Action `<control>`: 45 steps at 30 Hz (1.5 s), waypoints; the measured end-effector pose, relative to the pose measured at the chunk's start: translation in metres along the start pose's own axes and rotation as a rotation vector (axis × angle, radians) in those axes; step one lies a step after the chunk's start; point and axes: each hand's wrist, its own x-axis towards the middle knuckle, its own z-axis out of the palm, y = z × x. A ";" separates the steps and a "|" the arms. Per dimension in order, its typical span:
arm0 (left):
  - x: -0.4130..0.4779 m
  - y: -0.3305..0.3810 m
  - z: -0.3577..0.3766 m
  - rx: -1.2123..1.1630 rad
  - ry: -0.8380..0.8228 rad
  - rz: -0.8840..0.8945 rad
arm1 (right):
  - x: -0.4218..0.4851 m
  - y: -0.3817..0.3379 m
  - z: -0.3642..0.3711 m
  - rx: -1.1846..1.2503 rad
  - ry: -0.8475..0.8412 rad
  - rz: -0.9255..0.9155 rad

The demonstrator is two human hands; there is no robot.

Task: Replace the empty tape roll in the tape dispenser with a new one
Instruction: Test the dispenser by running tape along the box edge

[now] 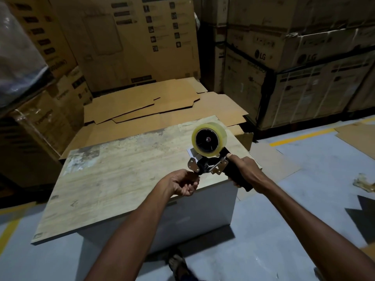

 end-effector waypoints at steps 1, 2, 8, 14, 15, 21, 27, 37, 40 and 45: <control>-0.001 0.000 0.002 0.010 0.021 0.027 | -0.002 0.004 -0.003 0.003 -0.003 -0.004; -0.003 0.001 0.004 0.023 0.058 0.062 | -0.004 0.008 -0.006 0.013 -0.014 -0.002; -0.030 0.021 0.022 0.480 0.314 0.493 | -0.016 0.036 -0.019 0.124 -0.185 0.047; -0.014 0.027 0.026 0.927 0.629 0.950 | -0.021 0.053 -0.008 0.264 -0.255 0.095; -0.012 0.027 0.026 1.022 0.683 1.025 | -0.021 0.057 -0.006 0.278 -0.265 0.095; -0.014 0.030 0.026 1.252 0.782 1.145 | -0.021 0.069 0.006 0.337 -0.312 0.125; -0.008 0.025 0.013 1.248 0.733 0.995 | -0.018 0.067 0.013 0.432 -0.382 0.234; 0.032 0.018 -0.028 1.298 0.785 1.025 | -0.030 0.101 0.059 0.469 -0.201 0.352; 0.063 0.008 -0.053 1.462 0.739 0.984 | -0.032 0.118 0.079 0.444 -0.173 0.441; 0.109 -0.027 -0.096 1.596 0.653 1.003 | -0.036 0.154 0.126 0.432 -0.116 0.531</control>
